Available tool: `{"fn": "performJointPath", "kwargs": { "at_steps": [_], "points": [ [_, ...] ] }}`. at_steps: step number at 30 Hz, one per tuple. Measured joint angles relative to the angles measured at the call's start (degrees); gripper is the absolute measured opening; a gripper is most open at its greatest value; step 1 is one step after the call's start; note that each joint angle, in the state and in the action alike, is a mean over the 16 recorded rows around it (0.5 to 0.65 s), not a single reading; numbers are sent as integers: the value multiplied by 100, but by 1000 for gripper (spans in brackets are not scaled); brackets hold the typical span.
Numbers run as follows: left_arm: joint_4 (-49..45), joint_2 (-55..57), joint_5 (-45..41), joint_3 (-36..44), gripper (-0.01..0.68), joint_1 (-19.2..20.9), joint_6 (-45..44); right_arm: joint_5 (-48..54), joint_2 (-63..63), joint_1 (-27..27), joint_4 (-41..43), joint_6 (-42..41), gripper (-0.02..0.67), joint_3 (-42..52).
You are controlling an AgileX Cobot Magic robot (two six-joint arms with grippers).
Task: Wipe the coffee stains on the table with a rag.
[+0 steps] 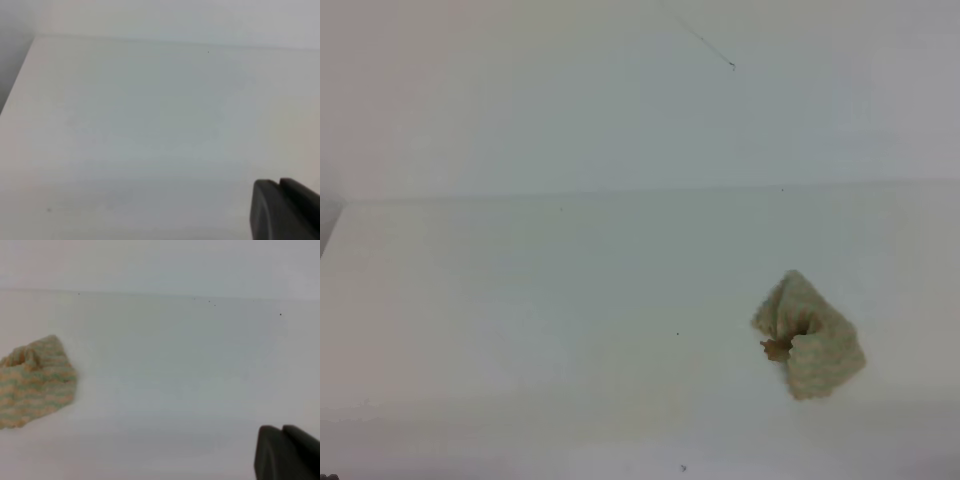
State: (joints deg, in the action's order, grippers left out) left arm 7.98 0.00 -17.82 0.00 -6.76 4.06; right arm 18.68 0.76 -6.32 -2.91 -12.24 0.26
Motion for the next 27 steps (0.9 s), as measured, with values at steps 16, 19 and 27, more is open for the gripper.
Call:
{"fn": "performJointPath", "kwargs": {
  "at_steps": [16, 19, 27],
  "points": [
    [0, 0, 6, 0, -2, 0, 0, 80, 0, 0, 8, 0, -3, 0],
    [0, 0, 0, 0, -2, 0, 0, 96, 0, 0, 8, -1, -3, 0],
    [0, 0, 0, 0, -2, 0, 0, 88, 0, 0, 8, 0, -3, 0]
  ]
}}
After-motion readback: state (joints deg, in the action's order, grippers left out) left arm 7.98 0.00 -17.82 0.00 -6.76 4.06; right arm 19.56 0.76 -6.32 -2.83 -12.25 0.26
